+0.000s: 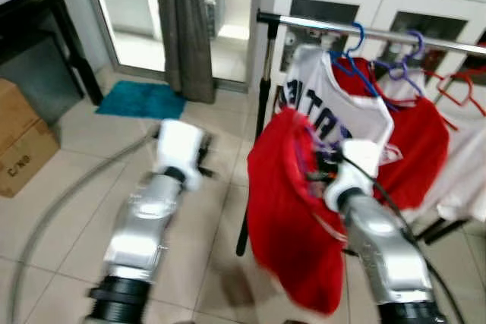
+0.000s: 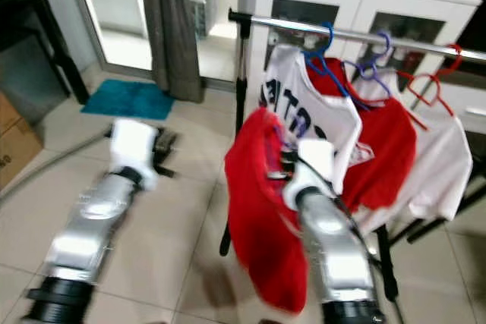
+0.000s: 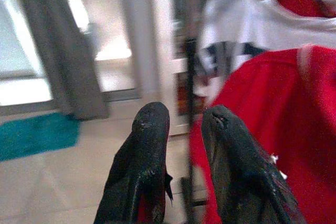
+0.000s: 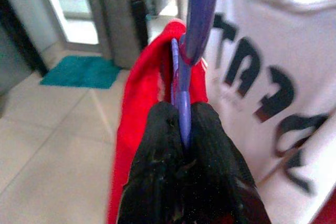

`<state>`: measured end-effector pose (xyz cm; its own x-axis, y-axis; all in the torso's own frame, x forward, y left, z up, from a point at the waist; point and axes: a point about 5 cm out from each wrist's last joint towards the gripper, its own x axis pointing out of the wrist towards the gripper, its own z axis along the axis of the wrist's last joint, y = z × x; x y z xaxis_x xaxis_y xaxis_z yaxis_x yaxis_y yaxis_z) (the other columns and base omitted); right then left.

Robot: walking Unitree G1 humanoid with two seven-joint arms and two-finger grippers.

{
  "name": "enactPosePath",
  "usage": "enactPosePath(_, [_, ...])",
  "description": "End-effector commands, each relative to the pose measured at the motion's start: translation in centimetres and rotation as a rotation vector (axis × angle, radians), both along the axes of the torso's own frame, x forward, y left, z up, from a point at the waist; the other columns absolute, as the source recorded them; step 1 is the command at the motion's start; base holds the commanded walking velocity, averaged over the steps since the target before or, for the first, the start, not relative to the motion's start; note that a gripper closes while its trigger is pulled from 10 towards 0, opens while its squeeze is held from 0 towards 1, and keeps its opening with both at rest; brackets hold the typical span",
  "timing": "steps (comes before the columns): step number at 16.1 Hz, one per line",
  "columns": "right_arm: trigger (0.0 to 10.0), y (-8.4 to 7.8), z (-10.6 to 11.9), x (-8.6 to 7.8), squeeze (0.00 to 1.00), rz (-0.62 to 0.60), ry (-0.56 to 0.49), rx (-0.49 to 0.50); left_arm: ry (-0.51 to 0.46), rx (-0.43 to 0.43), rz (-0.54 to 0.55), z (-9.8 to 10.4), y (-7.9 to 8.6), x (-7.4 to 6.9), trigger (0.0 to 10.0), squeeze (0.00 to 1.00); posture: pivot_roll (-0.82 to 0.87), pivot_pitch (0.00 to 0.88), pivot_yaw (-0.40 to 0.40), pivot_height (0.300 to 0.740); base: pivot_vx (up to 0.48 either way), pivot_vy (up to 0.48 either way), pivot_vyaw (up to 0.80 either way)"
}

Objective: Hang hanger

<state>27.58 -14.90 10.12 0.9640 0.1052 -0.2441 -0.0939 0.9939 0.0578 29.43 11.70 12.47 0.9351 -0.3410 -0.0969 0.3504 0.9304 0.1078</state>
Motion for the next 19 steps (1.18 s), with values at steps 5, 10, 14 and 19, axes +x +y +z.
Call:
enactPosePath(5, [10.0, 0.1, 1.4, 0.3, 0.00, -0.005, -0.066, 0.016, -0.017, 0.016, 0.018, 0.4, 0.7, 0.0, 10.0, 0.00, -0.01, 0.021, -0.039, 0.740, 0.376, 0.000, 0.00])
enactPosePath(10, [10.0, 0.0, 1.4, 0.4, 0.00, -0.009, -0.067, 0.011, 0.007, -0.043, 0.000, 0.4, 0.4, -0.1, 10.0, 1.00, -0.01, 0.020, -0.047, 0.740, 0.413, 0.000, 0.00])
enactPosePath(14, [10.0, -0.2, 1.6, 0.5, 0.00, -0.015, -0.071, 0.013, 0.005, -0.039, 0.002, 0.5, 0.4, -0.1, 10.0, 1.00, -0.01, 0.022, -0.045, 0.740, 0.450, 0.000, 0.00])
enactPosePath(19, [10.0, -0.7, 2.4, 1.0, 0.00, -0.028, -0.101, 0.013, -0.002, -0.027, -0.008, 0.6, 0.3, -0.1, 10.0, 1.00, 0.00, 0.025, -0.043, 0.740, 0.452, 0.000, -0.44])
